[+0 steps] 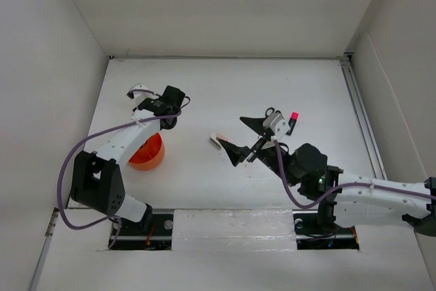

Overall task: Sort the stationery into containers
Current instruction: Place the stationery in the storage box.

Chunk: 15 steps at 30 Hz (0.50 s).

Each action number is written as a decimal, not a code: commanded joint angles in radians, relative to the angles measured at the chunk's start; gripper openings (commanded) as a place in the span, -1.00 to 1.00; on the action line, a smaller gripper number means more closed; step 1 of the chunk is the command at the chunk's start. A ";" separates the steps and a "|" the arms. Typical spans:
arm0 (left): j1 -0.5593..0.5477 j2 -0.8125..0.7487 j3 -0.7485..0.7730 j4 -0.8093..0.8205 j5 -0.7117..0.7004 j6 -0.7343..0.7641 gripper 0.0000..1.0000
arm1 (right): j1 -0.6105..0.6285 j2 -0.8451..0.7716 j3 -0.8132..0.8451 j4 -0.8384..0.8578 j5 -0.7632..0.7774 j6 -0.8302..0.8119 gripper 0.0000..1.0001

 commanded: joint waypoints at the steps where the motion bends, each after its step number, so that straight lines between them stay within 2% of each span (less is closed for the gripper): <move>1: 0.005 0.006 -0.010 -0.062 -0.070 -0.098 -1.00 | 0.008 -0.022 0.000 0.023 -0.021 0.010 0.86; 10: 0.005 0.006 -0.019 -0.082 -0.070 -0.132 -0.99 | 0.008 -0.041 -0.009 0.023 -0.021 0.010 0.86; 14: 0.005 0.006 -0.019 -0.082 -0.070 -0.132 -0.83 | 0.008 -0.041 -0.009 0.023 -0.021 0.010 0.86; 15: 0.005 0.006 -0.019 -0.082 -0.070 -0.132 -0.71 | 0.008 -0.041 -0.009 0.023 -0.021 0.010 0.86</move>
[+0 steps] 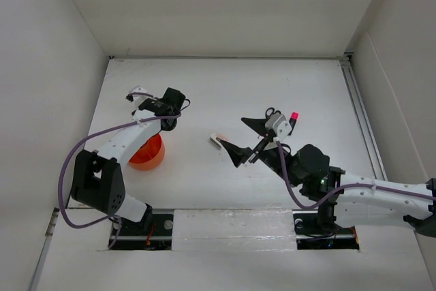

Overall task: Sort the stationery into containers
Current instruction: Place the stationery in the storage box.

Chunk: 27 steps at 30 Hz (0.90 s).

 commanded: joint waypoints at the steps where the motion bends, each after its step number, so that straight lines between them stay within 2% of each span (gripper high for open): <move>1: 0.005 -0.003 -0.007 -0.034 -0.069 -0.074 -0.68 | 0.008 -0.018 0.005 0.028 -0.013 0.010 0.86; 6: -0.005 -0.014 -0.007 -0.023 -0.078 -0.074 -0.48 | 0.008 -0.018 0.005 0.028 -0.013 0.000 0.86; 14: -0.005 -0.025 -0.007 -0.034 -0.087 -0.083 -0.44 | 0.008 -0.018 0.005 0.028 -0.013 0.000 0.86; 16: -0.015 -0.052 0.013 -0.034 -0.096 -0.083 -0.34 | 0.008 -0.007 0.005 0.028 0.034 0.000 0.86; 18: -0.015 -0.080 0.025 -0.011 -0.086 -0.016 -0.31 | 0.008 0.019 0.005 0.028 0.055 0.000 0.89; 20: -0.015 -0.100 0.055 0.079 -0.046 0.101 -0.14 | 0.008 0.063 0.016 0.028 0.064 0.000 0.89; 21: -0.015 -0.100 0.077 0.080 -0.046 0.127 0.05 | 0.008 0.080 0.028 0.028 0.064 0.000 0.89; 23: -0.015 -0.120 0.152 0.089 -0.046 0.175 0.09 | 0.008 0.125 0.028 0.028 0.050 0.000 0.92; 25: -0.005 -0.129 0.195 0.129 -0.012 0.227 0.21 | -0.001 0.151 0.041 0.028 0.050 0.000 0.92; 27: -0.005 -0.129 0.250 0.182 0.055 0.323 0.76 | -0.020 0.166 0.051 0.014 0.050 0.014 0.94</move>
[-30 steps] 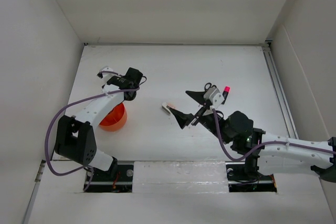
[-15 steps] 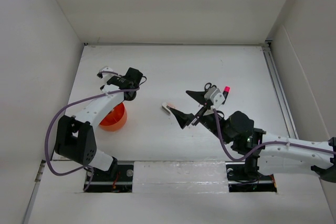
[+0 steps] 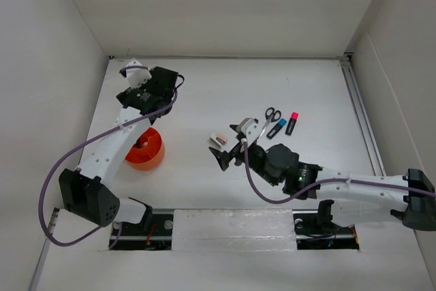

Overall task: Sort the stationery into containers
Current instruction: Place the stationery in the storage box, then pick up the stapler from the center of the board.

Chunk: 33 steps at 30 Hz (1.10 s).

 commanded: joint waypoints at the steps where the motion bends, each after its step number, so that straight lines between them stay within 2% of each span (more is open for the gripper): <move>1: 0.015 -0.043 0.103 0.084 0.072 0.156 0.96 | -0.045 0.012 0.064 0.007 0.015 0.029 0.94; 3: 0.015 -0.043 0.149 0.112 0.164 0.245 1.00 | -0.097 0.040 0.089 -0.076 0.015 0.098 1.00; 5: 0.015 -0.052 0.175 0.121 0.253 0.306 1.00 | -0.207 0.078 0.154 -0.166 -0.028 0.158 1.00; 7: 0.015 -0.052 0.238 0.069 0.339 0.307 1.00 | -0.281 0.153 0.199 -0.287 -0.129 0.207 1.00; 9: 0.015 -0.089 0.269 0.028 0.370 0.297 1.00 | -0.345 0.224 0.244 -0.335 -0.180 0.208 1.00; 11: 0.015 -0.150 0.226 0.043 0.361 0.284 1.00 | -0.379 0.270 0.270 -0.395 -0.265 0.180 1.00; 12: 0.015 -0.251 0.183 0.075 0.361 0.287 1.00 | -0.379 0.294 0.303 -0.421 -0.295 0.166 1.00; 13: 0.015 -0.308 0.075 0.169 0.361 0.305 1.00 | -0.391 0.349 0.323 -0.449 -0.316 0.143 1.00; 16: 0.015 -0.510 -0.080 0.267 0.407 0.359 1.00 | -0.417 0.470 0.406 -0.578 -0.422 0.109 0.97; 18: 0.015 -0.566 -0.096 0.284 0.418 0.370 1.00 | -0.418 0.528 0.432 -0.635 -0.441 0.099 0.97; 21: 0.015 -0.618 -0.121 0.224 0.369 0.350 1.00 | -0.428 0.627 0.456 -0.635 -0.479 0.089 0.97; 25: 0.015 -0.707 -0.225 0.222 0.329 0.325 1.00 | -0.428 0.724 0.494 -0.635 -0.479 0.089 0.94; 30: 0.015 -0.889 -0.369 0.301 0.378 0.345 1.00 | -0.448 0.830 0.544 -0.635 -0.488 0.080 0.94; 33: 0.015 -0.925 -0.378 0.310 0.388 0.345 1.00 | -0.448 0.853 0.557 -0.645 -0.479 0.080 0.94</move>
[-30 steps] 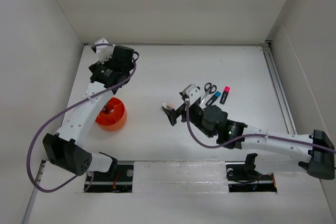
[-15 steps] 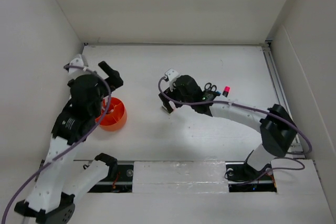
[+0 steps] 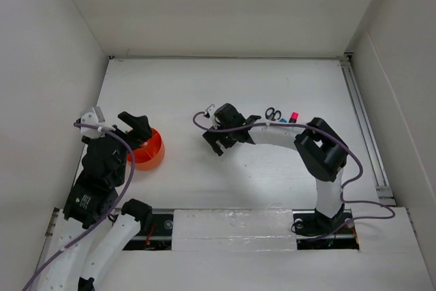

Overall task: Sort the stationery into containers
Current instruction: Pick up the stapler from the center of the board.

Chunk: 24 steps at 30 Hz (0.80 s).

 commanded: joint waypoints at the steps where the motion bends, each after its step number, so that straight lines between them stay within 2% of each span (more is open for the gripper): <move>1: 0.002 -0.049 0.003 0.081 0.014 0.015 1.00 | -0.006 0.012 0.062 0.004 -0.012 -0.022 0.92; 7: -0.008 -0.010 0.003 0.071 0.028 0.015 1.00 | -0.006 0.053 0.081 0.004 -0.022 -0.022 0.89; 17: -0.008 -0.010 0.003 0.080 0.037 0.015 1.00 | -0.006 0.069 0.073 -0.013 -0.012 -0.013 0.35; 21: -0.008 -0.001 0.003 0.080 0.037 0.015 1.00 | -0.006 0.060 0.064 -0.022 -0.001 0.010 -0.26; 22: -0.008 0.008 0.003 0.080 0.037 0.015 1.00 | -0.006 0.050 0.055 -0.022 -0.001 0.021 -0.52; 24: -0.008 0.008 0.003 0.071 0.028 0.015 1.00 | -0.006 0.041 0.044 -0.022 -0.001 0.030 -0.75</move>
